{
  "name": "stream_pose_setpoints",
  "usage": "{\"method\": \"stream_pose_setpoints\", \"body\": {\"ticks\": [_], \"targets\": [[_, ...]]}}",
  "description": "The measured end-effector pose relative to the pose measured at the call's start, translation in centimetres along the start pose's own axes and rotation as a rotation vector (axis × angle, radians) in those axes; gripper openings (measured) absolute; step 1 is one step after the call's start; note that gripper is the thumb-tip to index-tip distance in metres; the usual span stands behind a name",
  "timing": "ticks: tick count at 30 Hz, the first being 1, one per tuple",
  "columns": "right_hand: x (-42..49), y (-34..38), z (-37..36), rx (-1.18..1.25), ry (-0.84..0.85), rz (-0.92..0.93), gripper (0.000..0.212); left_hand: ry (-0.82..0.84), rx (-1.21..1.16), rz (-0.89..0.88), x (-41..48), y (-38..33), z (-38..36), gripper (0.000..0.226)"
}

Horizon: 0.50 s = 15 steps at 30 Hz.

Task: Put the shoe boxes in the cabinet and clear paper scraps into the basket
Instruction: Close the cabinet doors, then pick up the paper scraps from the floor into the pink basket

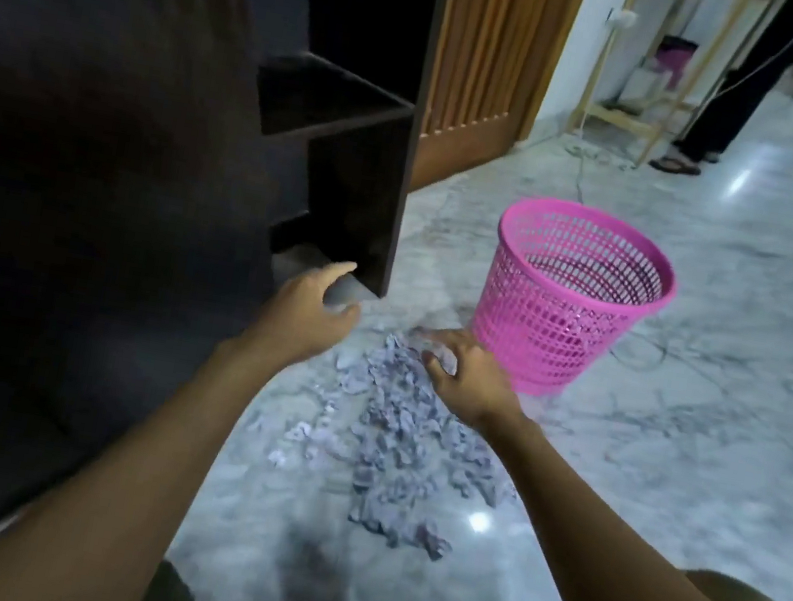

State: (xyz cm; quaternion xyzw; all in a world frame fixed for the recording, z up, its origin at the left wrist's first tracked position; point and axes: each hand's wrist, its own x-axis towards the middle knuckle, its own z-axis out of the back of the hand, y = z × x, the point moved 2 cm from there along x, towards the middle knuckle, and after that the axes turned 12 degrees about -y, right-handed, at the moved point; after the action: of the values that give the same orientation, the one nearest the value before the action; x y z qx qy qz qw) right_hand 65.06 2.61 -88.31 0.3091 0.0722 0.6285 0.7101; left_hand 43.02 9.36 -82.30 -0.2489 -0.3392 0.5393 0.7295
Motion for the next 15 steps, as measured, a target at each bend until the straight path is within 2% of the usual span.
{"method": "stream_pose_setpoints", "body": {"ticks": [3, 6, 8, 11, 15], "targets": [[-3.6, -7.8, -3.2, -0.078, 0.055, -0.109, 0.037, 0.146, 0.03, 0.087, -1.0, 1.9, -8.9, 0.066], [-7.9, -13.4, -6.8, -0.131, 0.259, -0.189, 0.055, 0.297, 0.099, 0.21, -2.6, 4.6, -15.9, 0.072], [-10.1, -15.2, -9.2, -0.143, 0.367, -0.181, 0.069, 0.38, 0.193, 0.316, -3.8, 6.7, -19.1, 0.08], [-11.7, -15.6, -12.5, -0.142, 0.429, -0.154, 0.085, 0.435, 0.349, 0.422, -6.1, 10.0, -22.1, 0.079], [-13.2, -16.1, -17.0, -0.226, 0.442, -0.08, 0.092, 0.398, 0.445, 0.346, -9.3, 14.1, -24.4, 0.075]]}}
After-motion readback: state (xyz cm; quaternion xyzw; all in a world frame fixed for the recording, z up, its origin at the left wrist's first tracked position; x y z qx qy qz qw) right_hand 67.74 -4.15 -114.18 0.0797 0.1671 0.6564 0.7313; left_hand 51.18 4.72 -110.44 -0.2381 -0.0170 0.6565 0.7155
